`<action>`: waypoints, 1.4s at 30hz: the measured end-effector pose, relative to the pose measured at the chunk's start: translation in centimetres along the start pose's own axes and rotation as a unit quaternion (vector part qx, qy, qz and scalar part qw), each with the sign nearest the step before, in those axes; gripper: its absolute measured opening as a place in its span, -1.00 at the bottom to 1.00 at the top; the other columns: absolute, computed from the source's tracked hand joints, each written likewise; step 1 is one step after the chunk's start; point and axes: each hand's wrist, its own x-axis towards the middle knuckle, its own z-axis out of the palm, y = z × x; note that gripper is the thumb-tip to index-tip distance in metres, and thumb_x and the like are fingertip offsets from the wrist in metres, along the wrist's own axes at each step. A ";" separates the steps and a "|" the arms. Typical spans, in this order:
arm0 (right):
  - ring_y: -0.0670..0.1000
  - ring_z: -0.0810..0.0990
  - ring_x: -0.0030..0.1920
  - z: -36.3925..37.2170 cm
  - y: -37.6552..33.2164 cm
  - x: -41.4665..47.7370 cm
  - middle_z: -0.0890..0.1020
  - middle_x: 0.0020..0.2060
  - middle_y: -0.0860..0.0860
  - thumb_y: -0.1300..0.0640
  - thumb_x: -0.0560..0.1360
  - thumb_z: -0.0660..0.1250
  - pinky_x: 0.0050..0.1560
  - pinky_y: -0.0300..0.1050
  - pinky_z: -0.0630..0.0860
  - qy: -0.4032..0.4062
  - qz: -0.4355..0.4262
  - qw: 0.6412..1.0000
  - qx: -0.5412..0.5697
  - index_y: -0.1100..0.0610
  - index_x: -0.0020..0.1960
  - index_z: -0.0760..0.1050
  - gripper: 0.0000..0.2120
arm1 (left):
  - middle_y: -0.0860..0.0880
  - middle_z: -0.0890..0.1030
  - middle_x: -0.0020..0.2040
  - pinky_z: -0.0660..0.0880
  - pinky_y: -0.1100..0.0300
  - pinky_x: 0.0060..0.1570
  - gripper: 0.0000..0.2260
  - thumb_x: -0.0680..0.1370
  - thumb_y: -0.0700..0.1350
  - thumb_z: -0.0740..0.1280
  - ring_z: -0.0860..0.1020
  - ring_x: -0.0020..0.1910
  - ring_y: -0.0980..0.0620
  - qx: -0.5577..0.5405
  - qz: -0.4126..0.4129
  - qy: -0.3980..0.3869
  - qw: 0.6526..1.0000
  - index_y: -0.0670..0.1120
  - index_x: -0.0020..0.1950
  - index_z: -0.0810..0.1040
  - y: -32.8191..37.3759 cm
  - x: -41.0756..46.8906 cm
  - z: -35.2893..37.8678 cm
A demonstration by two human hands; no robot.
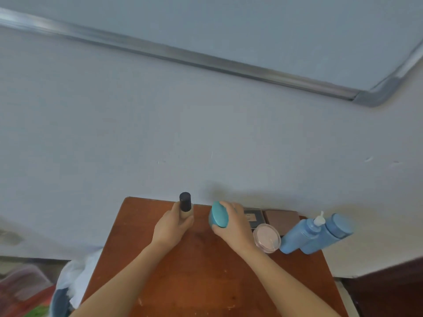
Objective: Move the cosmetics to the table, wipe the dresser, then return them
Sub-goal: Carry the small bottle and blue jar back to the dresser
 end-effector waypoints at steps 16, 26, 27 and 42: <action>-0.04 0.42 0.13 -3.7 -0.9 -11.6 0.36 0.13 -0.07 0.03 0.37 0.43 0.06 -0.23 0.38 0.069 0.078 0.995 0.009 -0.01 0.31 0.31 -0.44 | -0.03 0.62 -0.13 0.49 0.07 -0.13 -0.82 0.53 0.01 0.23 0.58 -0.17 -0.01 0.027 0.174 -0.111 0.978 -0.02 0.08 0.36 0.8 -6.7 -0.8; -0.04 0.47 0.12 -5.0 2.3 -26.3 0.34 0.18 -0.04 0.04 0.35 0.43 0.08 -0.24 0.42 0.187 0.266 0.946 0.021 -0.03 0.31 0.32 -0.43 | -0.05 0.62 -0.07 0.45 0.07 -0.04 -0.78 0.52 -0.01 0.27 0.56 -0.10 -0.04 0.072 0.294 -0.282 0.910 -0.02 0.12 0.37 4.8 -13.5 6.7; -0.04 0.47 0.12 -5.2 2.6 -28.1 0.35 0.19 -0.04 0.04 0.35 0.44 0.08 -0.24 0.42 0.202 0.282 0.938 0.022 -0.02 0.31 0.33 -0.43 | -0.06 0.62 -0.06 0.44 0.07 -0.04 -0.77 0.52 -0.01 0.26 0.57 -0.09 -0.04 0.078 0.303 -0.294 0.903 -0.04 0.14 0.38 5.4 -14.5 7.4; -0.01 0.45 0.10 -5.7 -0.4 -64.1 0.37 0.17 -0.03 0.10 0.35 0.45 0.01 -0.29 0.31 0.354 0.473 0.807 0.004 0.02 0.31 0.34 -0.43 | -0.07 0.56 0.00 0.41 0.20 -0.11 -0.64 0.53 -0.06 0.28 0.53 -0.04 -0.02 0.081 0.464 -0.457 0.755 -0.10 0.29 0.33 6.8 -43.3 15.5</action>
